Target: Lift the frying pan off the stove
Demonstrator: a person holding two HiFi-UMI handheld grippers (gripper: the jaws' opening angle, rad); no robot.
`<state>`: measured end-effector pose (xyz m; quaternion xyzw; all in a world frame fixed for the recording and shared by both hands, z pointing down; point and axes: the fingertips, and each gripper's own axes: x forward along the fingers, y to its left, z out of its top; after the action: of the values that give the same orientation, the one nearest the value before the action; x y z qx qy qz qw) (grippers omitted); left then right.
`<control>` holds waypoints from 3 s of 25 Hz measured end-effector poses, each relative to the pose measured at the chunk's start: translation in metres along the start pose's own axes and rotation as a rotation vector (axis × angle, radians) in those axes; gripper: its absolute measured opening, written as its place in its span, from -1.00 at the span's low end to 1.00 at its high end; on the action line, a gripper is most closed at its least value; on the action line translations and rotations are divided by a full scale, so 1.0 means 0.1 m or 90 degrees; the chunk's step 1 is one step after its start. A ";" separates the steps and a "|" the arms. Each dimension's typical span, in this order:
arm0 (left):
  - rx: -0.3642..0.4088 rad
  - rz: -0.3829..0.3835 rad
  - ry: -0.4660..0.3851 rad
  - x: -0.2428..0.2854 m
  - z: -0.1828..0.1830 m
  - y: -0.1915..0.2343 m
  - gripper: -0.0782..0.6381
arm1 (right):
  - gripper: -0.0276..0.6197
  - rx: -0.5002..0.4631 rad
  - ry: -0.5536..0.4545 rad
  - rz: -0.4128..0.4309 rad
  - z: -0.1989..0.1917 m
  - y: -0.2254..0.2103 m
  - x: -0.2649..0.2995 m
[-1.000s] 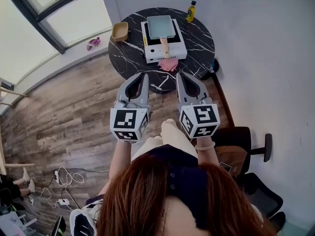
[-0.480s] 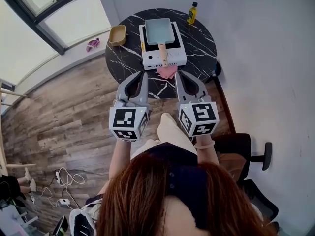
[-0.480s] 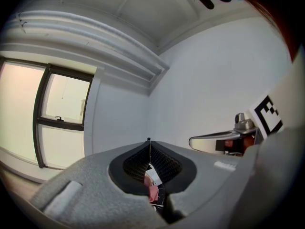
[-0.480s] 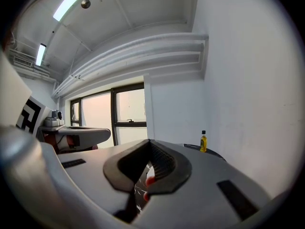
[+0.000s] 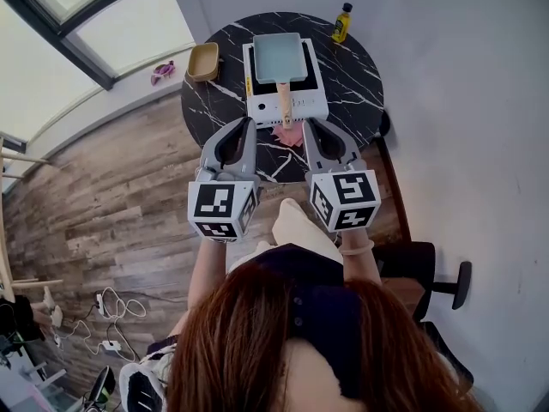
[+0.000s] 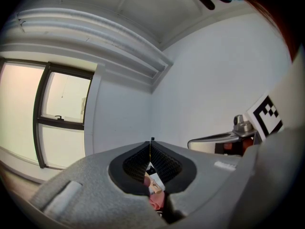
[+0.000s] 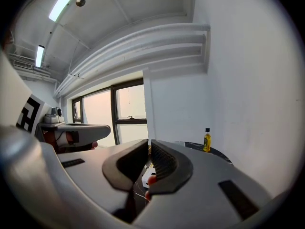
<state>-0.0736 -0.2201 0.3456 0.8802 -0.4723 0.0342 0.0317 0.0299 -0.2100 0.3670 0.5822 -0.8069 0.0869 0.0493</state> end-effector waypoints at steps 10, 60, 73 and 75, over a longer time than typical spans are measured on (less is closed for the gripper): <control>-0.006 0.012 0.015 0.44 -0.09 0.17 -0.74 | -0.75 0.014 0.038 0.022 -0.13 -0.26 0.47; -0.036 0.066 0.119 1.62 -0.61 0.72 -0.74 | -0.21 0.191 0.302 0.148 -1.43 -0.72 2.00; -0.033 0.062 0.141 1.80 -0.71 0.74 -0.74 | 0.00 0.284 0.364 0.178 -1.76 -0.72 2.17; -0.033 0.061 0.144 1.81 -0.71 0.74 -0.74 | 0.00 0.300 0.375 0.187 -1.80 -0.70 2.18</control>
<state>-0.0376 -0.4045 0.4345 0.8461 -0.5077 0.1231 0.1057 0.0232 -0.3987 0.5888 0.4063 -0.7910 0.4384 0.1305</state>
